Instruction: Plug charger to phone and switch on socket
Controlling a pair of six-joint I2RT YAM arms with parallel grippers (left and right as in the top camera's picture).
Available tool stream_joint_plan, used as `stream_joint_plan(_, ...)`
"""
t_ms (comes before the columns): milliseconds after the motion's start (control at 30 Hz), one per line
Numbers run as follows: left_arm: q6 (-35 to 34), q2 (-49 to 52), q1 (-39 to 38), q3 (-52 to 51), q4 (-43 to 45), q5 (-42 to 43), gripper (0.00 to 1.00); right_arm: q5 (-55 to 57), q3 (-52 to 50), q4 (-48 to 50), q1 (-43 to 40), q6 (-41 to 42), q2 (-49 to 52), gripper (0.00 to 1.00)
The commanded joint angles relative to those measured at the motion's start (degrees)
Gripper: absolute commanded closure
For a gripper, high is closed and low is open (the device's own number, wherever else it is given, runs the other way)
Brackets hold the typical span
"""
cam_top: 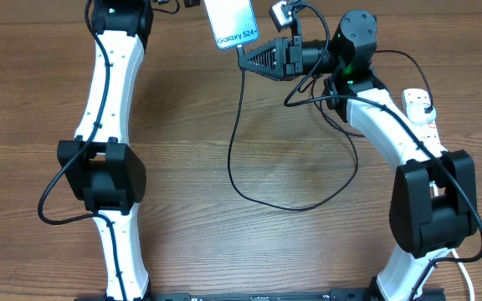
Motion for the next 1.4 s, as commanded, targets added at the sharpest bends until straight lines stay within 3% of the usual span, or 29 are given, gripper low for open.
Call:
stream_joint_plan(0, -1.18, -1.53, -0.87, 1.29, 0.42, 2.01, 0.96, 1.86, 1.01, 0.44, 0.11, -0.02, -0.17, 0.96)
stream_joint_plan(467, 2.32, -1.53, -2.47, 1.29, 0.42, 8.35, 0.96, 5.33, 1.01, 0.44, 0.11, -0.04, -0.17, 0.96)
stream_joint_plan(1367, 3.39, -1.53, -3.82, 1.27, 0.42, 11.96, 0.96, 10.27, 1.01, 0.46, 0.11, -0.68, -0.17, 0.96)
